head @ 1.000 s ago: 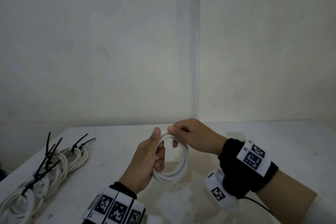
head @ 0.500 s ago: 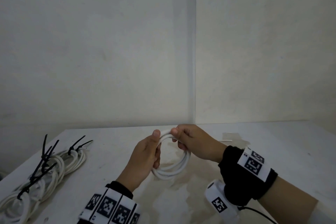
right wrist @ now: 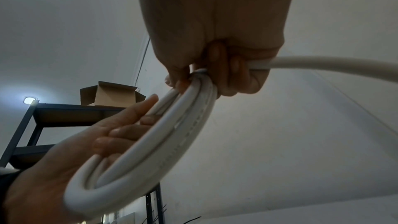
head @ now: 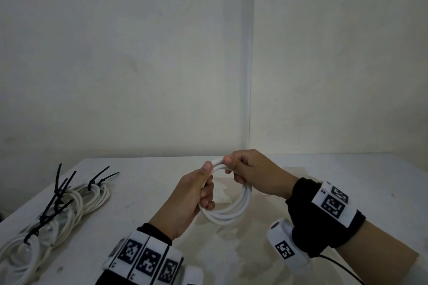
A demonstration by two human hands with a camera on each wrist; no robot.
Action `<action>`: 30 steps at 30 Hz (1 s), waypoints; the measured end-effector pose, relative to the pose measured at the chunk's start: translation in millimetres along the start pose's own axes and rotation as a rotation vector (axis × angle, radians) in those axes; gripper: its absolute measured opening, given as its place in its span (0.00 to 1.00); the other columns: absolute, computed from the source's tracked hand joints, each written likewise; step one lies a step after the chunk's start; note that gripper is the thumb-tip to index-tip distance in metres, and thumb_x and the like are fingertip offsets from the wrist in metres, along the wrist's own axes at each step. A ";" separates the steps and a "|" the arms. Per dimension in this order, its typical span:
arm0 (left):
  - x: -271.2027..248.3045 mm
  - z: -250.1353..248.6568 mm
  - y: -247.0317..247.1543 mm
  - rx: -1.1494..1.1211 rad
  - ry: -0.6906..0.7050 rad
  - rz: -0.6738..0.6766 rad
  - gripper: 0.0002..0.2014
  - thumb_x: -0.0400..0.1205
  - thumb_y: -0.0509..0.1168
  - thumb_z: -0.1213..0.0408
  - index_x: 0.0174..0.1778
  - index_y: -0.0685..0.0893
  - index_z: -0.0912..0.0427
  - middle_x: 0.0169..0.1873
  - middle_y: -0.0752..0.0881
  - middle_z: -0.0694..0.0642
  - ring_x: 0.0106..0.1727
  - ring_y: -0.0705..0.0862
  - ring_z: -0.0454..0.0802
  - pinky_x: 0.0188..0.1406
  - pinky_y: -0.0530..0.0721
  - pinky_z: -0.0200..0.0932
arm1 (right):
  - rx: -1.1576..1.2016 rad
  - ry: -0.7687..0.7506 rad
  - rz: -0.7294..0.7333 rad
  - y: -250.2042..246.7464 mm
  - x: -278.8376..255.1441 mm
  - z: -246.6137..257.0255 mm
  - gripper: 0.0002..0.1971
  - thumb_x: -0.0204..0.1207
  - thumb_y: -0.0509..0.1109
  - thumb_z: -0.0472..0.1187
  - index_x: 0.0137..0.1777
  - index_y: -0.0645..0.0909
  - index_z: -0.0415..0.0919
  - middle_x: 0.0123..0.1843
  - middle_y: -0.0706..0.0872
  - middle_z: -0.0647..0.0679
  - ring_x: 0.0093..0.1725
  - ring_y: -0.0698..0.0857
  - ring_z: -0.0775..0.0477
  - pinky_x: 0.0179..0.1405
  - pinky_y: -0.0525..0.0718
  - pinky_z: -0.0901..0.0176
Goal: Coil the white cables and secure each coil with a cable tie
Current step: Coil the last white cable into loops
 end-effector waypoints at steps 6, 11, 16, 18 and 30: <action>1.3 5.4 0.7 -0.007 0.009 -0.083 0.20 0.85 0.53 0.54 0.28 0.65 0.58 0.16 0.61 0.47 0.16 0.59 0.42 0.17 0.65 0.34 | 0.043 -0.028 0.010 4.8 -0.1 -4.4 0.17 0.82 0.57 0.51 0.33 0.77 0.47 0.22 0.78 0.55 0.23 0.72 0.59 0.26 0.71 0.68; 2.8 4.7 -24.5 -0.182 0.038 -0.210 0.19 0.85 0.54 0.56 0.28 0.66 0.57 0.14 0.61 0.46 0.14 0.58 0.40 0.15 0.62 0.33 | -0.066 -0.072 -0.088 -1.4 -4.2 -21.1 0.13 0.84 0.56 0.44 0.39 0.78 0.51 0.29 0.76 0.56 0.29 0.72 0.61 0.34 0.71 0.71; 5.7 -0.3 -64.5 -0.380 0.110 -0.313 0.19 0.85 0.54 0.55 0.28 0.66 0.57 0.12 0.62 0.45 0.12 0.60 0.39 0.12 0.63 0.31 | -0.162 -0.005 -0.123 -12.5 -4.4 -51.4 0.09 0.84 0.56 0.40 0.51 0.78 0.49 0.29 0.70 0.54 0.29 0.68 0.55 0.34 0.69 0.64; 7.3 -2.4 -77.1 -0.420 0.140 -0.357 0.19 0.85 0.53 0.54 0.28 0.65 0.55 0.12 0.62 0.44 0.11 0.60 0.38 0.12 0.63 0.30 | -0.159 0.050 -0.175 -14.7 -1.6 -60.3 0.06 0.84 0.56 0.40 0.51 0.74 0.49 0.30 0.72 0.52 0.30 0.70 0.51 0.36 0.72 0.59; 11.7 -7.4 -109.6 -0.226 0.267 -0.701 0.20 0.86 0.52 0.53 0.28 0.64 0.54 0.11 0.64 0.42 0.13 0.62 0.39 0.24 0.63 0.39 | -1.141 -0.335 -0.155 57.1 -21.6 -31.8 0.14 0.70 0.56 0.49 0.32 0.82 0.51 0.24 0.78 0.54 0.15 0.75 0.56 0.17 0.54 0.66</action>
Point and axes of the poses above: each hand's wrist, its own x-axis towards the middle knuckle, its own y-axis out of the palm, z = x × y, the point moved 4 cm from there along x, towards the middle knuckle
